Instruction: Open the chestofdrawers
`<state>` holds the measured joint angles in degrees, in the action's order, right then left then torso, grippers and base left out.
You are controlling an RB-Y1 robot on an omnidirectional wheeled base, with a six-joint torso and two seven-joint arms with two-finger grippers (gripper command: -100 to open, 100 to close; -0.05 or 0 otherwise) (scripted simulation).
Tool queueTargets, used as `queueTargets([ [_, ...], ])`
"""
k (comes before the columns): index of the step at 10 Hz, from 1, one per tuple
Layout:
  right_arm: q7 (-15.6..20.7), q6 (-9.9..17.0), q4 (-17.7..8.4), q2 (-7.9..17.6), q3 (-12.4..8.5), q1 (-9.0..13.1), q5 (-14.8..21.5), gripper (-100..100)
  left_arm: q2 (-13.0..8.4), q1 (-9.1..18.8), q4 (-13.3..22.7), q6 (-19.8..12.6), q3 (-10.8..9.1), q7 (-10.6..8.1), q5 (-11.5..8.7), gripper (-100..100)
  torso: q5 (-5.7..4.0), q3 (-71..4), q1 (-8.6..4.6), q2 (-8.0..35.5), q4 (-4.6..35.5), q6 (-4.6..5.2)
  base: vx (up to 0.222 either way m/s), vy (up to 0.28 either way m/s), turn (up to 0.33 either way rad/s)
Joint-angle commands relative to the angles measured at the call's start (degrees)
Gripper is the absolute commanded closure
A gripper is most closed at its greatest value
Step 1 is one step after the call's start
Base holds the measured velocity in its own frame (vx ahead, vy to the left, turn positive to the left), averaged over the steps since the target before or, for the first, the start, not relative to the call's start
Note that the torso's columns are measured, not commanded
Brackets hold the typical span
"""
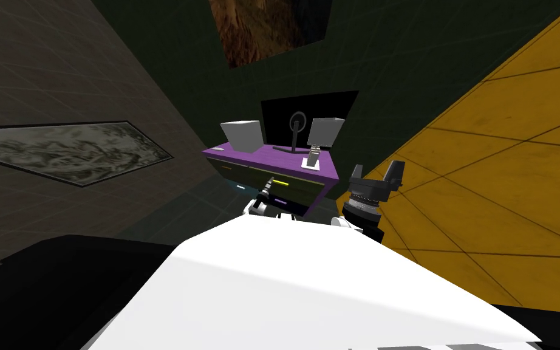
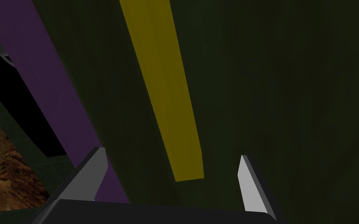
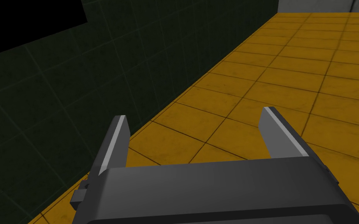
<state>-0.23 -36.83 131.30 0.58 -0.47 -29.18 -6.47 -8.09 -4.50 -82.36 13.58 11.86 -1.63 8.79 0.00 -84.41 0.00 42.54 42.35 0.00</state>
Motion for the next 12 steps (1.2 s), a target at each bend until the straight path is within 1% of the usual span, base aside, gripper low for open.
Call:
queueTargets([
  [1,0.0,0.0,0.0,0.0,0.0,0.0,0.0,0,-0.2,2.9,4.6,0.4,-0.91,-0.08,-0.1,-100,-0.01,-0.1,-0.03,-0.2,-0.1,-0.01,-0.047,0.005,-0.005],
  [2,0.0,0.0,0.0,0.0,0.0,0.0,0.0,0,0.0,5.2,5.9,1.5,-2.82,0.04,-0.2,-100,-0.01,-0.3,-0.02,-0.4,-0.1,-0.02,-0.066,0.016,-0.130],
  [3,0.0,0.0,0.0,0.0,0.0,0.0,0.0,0,0.0,6.3,7.4,1.5,-2.82,0.04,-0.2,-100,0.01,-0.2,0.02,-0.4,-0.1,0.02,-0.059,0.010,-0.050],
  [4,0.0,0.0,0.0,0.0,0.0,0.0,0.0,0,0.0,6.8,9.2,1.5,-2.82,0.04,-0.2,-100,0.00,-0.2,0.00,-0.4,-0.1,-0.01,-0.022,-0.002,0.020],
  [5,0.0,0.0,0.0,0.0,0.0,0.0,0.0,0,0.2,9.3,11.3,2.6,-4.73,0.16,-0.3,-100,-0.01,-0.2,-0.03,-0.4,-0.1,-0.02,-0.059,-0.004,-0.087],
  [6,0.0,0.0,0.0,0.0,0.0,0.0,0.0,0,0.2,10.7,13.4,2.6,-4.73,0.16,-0.3,-100,-0.01,-0.1,-0.04,-0.2,-0.1,0.01,-0.067,0.005,-0.066],
  [7,0.0,0.0,0.0,0.0,0.0,0.0,0.0,0,0.2,10.7,14.5,2.6,-4.73,0.16,-0.3,-100,0.00,-0.1,0.01,-0.2,0.0,-0.01,-0.032,0.005,0.001],
  [8,0.0,0.0,0.0,0.0,0.0,0.0,0.0,0,0.4,13.3,16.3,3.6,-6.63,0.29,-0.3,-100,0.01,-0.2,0.02,-0.3,-0.1,-0.02,-0.060,0.006,-0.090],
  [9,0.0,0.0,0.0,0.0,0.0,0.0,0.0,0,0.4,14.6,18.5,3.6,-6.63,0.29,-0.3,-100,0.00,-0.1,0.01,-0.2,-0.1,0.02,-0.070,0.005,-0.064],
  [10,0.0,0.0,0.0,0.0,0.0,0.0,0.0,0,0.4,14.6,19.5,3.6,-6.63,0.29,-0.3,-100,0.00,-0.1,-0.01,-0.2,-0.1,-0.01,-0.035,0.000,0.002],
  [11,0.0,0.0,0.0,0.0,0.0,0.0,0.0,0,0.6,16.7,20.9,4.7,-8.54,0.41,-0.4,-100,0.00,-0.2,-0.01,-0.3,-0.1,-0.02,-0.068,0.009,-0.086],
  [12,0.0,0.0,0.0,0.0,0.0,0.0,0.0,0,0.6,18.3,22.5,4.7,-8.54,0.41,-0.4,-100,0.00,-0.2,0.02,-0.2,-0.1,0.01,-0.070,0.007,-0.058],
])
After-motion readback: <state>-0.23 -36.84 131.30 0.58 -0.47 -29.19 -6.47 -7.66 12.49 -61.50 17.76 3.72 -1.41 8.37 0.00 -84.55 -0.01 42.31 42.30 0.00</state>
